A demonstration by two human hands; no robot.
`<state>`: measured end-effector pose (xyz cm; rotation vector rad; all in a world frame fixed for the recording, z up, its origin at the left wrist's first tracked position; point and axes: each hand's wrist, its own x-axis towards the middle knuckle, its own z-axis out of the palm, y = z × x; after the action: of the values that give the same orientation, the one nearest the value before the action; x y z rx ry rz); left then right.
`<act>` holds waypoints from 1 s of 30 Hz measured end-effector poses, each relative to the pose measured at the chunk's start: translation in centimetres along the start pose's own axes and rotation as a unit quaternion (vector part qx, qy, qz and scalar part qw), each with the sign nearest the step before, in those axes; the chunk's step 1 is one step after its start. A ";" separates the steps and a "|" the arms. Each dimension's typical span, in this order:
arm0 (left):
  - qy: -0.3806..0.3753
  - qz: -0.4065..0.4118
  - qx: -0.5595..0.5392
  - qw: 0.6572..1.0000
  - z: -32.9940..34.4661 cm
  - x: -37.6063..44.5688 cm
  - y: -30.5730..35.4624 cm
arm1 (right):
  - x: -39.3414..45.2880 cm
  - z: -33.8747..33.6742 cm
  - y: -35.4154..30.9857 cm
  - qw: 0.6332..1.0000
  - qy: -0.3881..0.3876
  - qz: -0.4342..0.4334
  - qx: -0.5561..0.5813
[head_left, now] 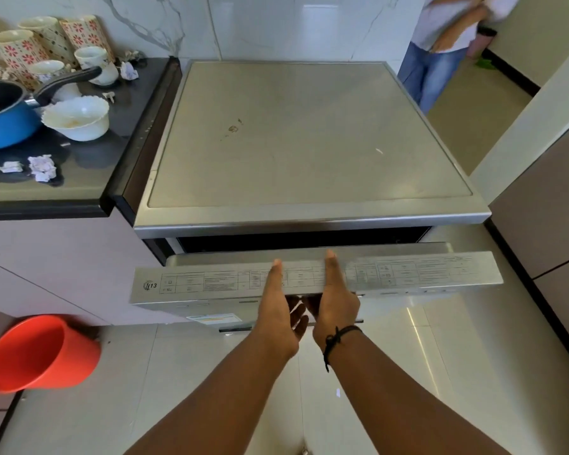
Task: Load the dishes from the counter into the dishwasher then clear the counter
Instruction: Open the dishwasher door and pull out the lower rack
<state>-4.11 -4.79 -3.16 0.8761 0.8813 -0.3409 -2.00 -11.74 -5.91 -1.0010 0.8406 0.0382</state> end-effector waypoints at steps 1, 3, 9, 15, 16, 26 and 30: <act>0.002 -0.004 0.025 1.000 -0.9 -0.6 -0.2 | -0.3 -0.5 0.0 1.000 -0.002 -0.002 -0.011; -0.005 -0.019 0.106 0.994 -2.5 -2.1 -0.5 | -0.9 -1.3 -0.1 0.999 -0.010 -0.004 -0.052; 0.020 0.364 0.547 0.754 -6.7 -6.3 -1.7 | -3.8 -4.1 1.1 0.988 0.034 0.035 -0.144; 0.063 0.508 0.703 0.495 -10.1 -4.8 -2.6 | -7.7 -10.1 4.1 0.942 0.185 -0.011 -0.281; 0.065 0.476 0.730 0.487 -10.9 -4.4 -3.2 | -8.4 -11.4 4.6 0.920 0.198 -0.016 -0.338; -0.063 0.320 0.815 0.479 -21.8 -3.2 -14.9 | -9.1 -22.3 8.2 0.534 -0.021 -0.073 -0.842; -0.118 0.249 0.845 0.458 -25.3 -3.1 -19.9 | -8.2 -26.5 12.9 0.480 -0.115 -0.028 -0.869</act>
<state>-31.10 2.48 -19.43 2.7821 -0.4173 -0.7916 -28.76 -21.62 -16.90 -2.8577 0.2091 1.1753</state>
